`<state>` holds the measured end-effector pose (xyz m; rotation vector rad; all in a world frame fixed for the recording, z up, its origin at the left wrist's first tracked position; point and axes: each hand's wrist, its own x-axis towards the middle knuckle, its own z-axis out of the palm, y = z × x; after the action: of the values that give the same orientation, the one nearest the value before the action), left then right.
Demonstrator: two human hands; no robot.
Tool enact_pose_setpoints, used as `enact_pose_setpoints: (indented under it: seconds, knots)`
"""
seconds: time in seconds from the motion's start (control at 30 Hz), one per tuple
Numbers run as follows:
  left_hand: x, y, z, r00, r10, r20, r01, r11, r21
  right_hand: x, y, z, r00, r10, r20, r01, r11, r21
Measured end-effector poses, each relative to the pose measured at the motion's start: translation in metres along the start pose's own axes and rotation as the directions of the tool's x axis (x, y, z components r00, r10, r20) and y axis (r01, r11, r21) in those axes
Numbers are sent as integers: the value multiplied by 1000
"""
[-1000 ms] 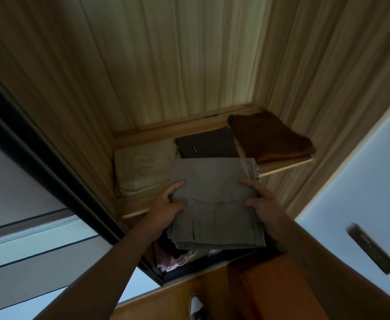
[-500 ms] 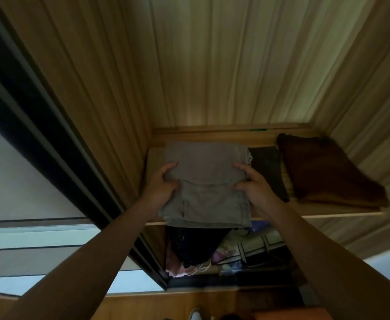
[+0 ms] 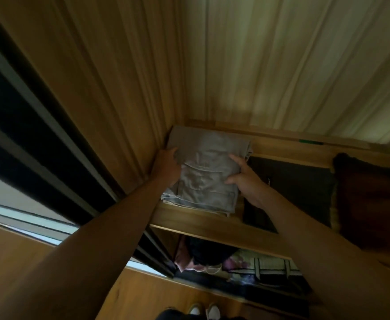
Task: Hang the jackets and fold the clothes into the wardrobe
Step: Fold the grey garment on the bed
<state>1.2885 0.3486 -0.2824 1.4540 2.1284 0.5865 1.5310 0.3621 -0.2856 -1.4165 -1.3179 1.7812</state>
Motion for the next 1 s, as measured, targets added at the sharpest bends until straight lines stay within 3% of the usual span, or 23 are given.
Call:
enact_pose_setpoints:
  seconds: [0.1, 0.17, 0.27, 0.33, 0.4, 0.5, 0.6, 0.73, 1.0]
  knots:
    - [-3, -6, 27, 987, -116, 111, 75, 944, 322, 13, 15, 1, 990, 139, 27, -119, 922, -368]
    - [-9, -5, 39, 987, -139, 79, 95, 906, 413, 21, 27, -2, 991, 135, 1, -117, 860, -496]
    - [-3, 0, 41, 1000, 16, -21, -4, 877, 481, 28, 26, -8, 993, -70, -99, -14, 750, -662]
    - [7, 3, 39, 996, 89, -7, -76, 888, 454, 33, 21, -8, 980, -177, -90, 53, 669, -741]
    - [18, -1, 45, 992, 121, 37, -125, 890, 438, 42, 21, -2, 972, -231, -36, 103, 558, -823]
    - [19, -22, 63, 987, 147, 69, -160, 813, 559, 54, 44, 10, 969, -245, 29, 138, 440, -887]
    - [14, -37, 79, 990, 125, 65, -139, 779, 611, 60, 71, 14, 974, -221, 47, 144, 446, -883]
    - [21, -40, 82, 988, 127, 90, -155, 801, 578, 67, 78, 11, 973, -226, 42, 152, 497, -855]
    - [7, -41, 75, 985, 140, 97, -171, 829, 533, 53, 71, 7, 974, -216, 61, 164, 499, -851]
